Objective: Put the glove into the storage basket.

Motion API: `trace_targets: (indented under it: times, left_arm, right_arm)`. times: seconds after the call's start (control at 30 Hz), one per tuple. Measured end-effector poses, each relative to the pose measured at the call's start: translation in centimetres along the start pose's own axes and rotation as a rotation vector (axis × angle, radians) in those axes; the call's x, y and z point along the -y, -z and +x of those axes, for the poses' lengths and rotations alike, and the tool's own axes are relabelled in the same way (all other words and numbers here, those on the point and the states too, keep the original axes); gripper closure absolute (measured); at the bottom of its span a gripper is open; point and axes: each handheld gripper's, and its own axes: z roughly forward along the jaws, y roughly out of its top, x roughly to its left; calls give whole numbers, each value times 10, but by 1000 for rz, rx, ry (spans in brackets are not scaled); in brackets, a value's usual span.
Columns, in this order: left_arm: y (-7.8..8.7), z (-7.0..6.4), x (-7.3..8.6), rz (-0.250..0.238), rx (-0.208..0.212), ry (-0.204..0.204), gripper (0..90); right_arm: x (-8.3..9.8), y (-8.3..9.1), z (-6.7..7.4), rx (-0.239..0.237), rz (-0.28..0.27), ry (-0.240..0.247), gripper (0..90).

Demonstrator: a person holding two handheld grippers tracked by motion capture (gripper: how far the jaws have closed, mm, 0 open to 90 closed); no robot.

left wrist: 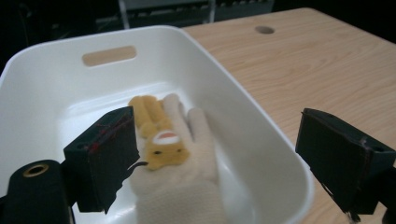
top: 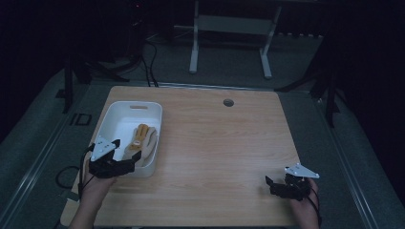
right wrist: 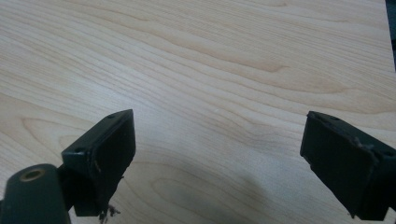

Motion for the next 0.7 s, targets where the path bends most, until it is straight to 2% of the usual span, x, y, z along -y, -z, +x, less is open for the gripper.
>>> trace_targets:
  times: [0.13,0.3,0.43,0.6,0.7]
  left_arm:
    - [5,-8,12,-12,7,-33,132]
    - [12,-17,24,-56,17,-35,132]
    - [15,-24,31,-92,45,-50,132]
    - [16,-31,42,-100,76,-57,132]
    - [18,-35,53,-107,98,-75,132]
  right_arm:
    - [0,0,0,1,-5,2,102]
    - [0,-1,1,1,-1,3,102]
    - [0,-1,0,1,1,0,102]
    - [1,0,1,2,-1,-2,102]
    - [1,0,0,3,-2,0,102]
